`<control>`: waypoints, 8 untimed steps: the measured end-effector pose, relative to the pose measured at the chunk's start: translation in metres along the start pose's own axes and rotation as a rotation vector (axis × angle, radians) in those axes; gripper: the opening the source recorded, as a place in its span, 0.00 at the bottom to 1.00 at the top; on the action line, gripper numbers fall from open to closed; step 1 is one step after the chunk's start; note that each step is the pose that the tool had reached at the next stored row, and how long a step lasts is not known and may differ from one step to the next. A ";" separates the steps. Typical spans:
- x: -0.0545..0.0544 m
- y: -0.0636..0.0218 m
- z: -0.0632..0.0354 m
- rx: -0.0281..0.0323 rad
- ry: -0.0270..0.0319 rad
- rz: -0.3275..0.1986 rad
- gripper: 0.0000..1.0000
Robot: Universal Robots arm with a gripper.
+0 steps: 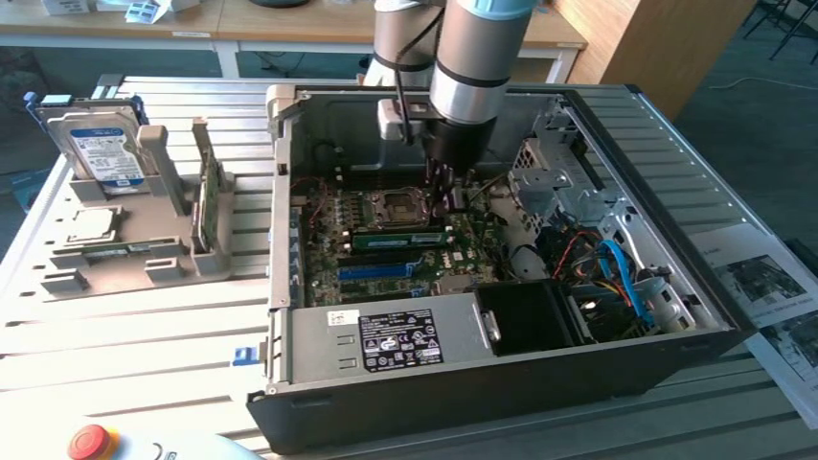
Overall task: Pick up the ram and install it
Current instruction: 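Press down the ram until it locks into place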
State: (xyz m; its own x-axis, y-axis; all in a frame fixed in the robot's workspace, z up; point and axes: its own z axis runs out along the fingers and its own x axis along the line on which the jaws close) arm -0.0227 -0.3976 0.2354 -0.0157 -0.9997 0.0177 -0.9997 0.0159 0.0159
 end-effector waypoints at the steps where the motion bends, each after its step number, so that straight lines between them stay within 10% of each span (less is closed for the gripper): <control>1: 0.000 0.0026 0.0000 0.0011 0.0000 0.000 0.10; 8: -0.002 0.0226 0.0003 0.0077 0.0003 0.000 0.10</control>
State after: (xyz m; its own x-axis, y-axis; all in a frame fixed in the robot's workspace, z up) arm -0.0452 -0.3955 0.2354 -0.0158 -0.9997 0.0180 -0.9998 0.0160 0.0082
